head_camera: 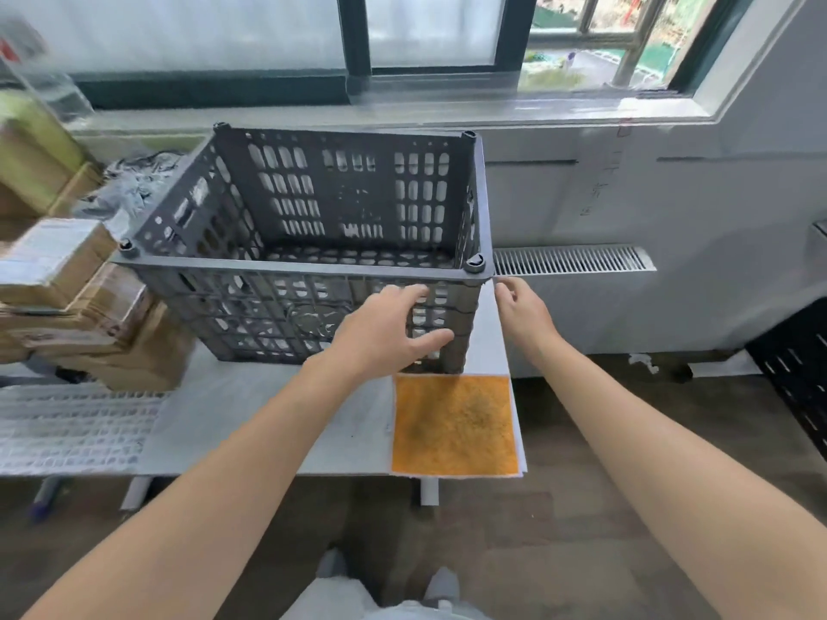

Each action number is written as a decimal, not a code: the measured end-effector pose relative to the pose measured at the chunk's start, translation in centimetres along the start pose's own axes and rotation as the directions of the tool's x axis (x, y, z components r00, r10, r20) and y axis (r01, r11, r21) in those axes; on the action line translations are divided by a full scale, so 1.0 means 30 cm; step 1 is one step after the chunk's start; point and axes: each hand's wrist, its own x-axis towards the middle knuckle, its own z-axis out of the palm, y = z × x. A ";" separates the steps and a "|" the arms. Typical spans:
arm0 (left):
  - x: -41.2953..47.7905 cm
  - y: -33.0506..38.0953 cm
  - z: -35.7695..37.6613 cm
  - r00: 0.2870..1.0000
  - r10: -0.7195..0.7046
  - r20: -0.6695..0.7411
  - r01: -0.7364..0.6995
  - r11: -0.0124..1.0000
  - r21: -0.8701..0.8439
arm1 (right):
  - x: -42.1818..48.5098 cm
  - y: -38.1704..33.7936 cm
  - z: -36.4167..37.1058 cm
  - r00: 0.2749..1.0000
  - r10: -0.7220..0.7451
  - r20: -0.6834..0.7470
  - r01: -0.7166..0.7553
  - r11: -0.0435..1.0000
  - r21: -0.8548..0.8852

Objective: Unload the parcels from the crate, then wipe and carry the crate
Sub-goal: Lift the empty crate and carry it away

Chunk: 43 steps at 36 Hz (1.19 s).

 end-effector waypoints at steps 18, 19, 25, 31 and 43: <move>0.193 -0.119 -0.313 0.973 -0.054 -0.223 0.062 0.998 0.029 | 0.129 -0.349 -0.095 0.984 -0.128 -0.122 0.126 0.992 -0.023; 0.202 -0.138 -0.326 0.972 -0.058 -0.227 0.066 0.997 0.028 | 0.138 -0.368 -0.092 0.984 -0.134 -0.116 0.127 0.990 -0.060; 0.249 -0.247 -0.409 0.973 -0.069 -0.220 0.080 0.996 0.039 | 0.178 -0.465 -0.036 0.980 -0.142 -0.142 0.116 0.977 -0.180; 0.290 -0.364 -0.499 0.971 -0.079 -0.224 0.097 0.993 0.069 | 0.197 -0.559 0.053 0.970 -0.179 -0.163 0.124 0.945 -0.302; 0.354 -0.684 -0.606 0.928 -0.293 -0.232 0.351 0.894 0.277 | 0.243 -0.606 0.152 0.952 -0.083 -0.293 -0.101 0.822 -0.560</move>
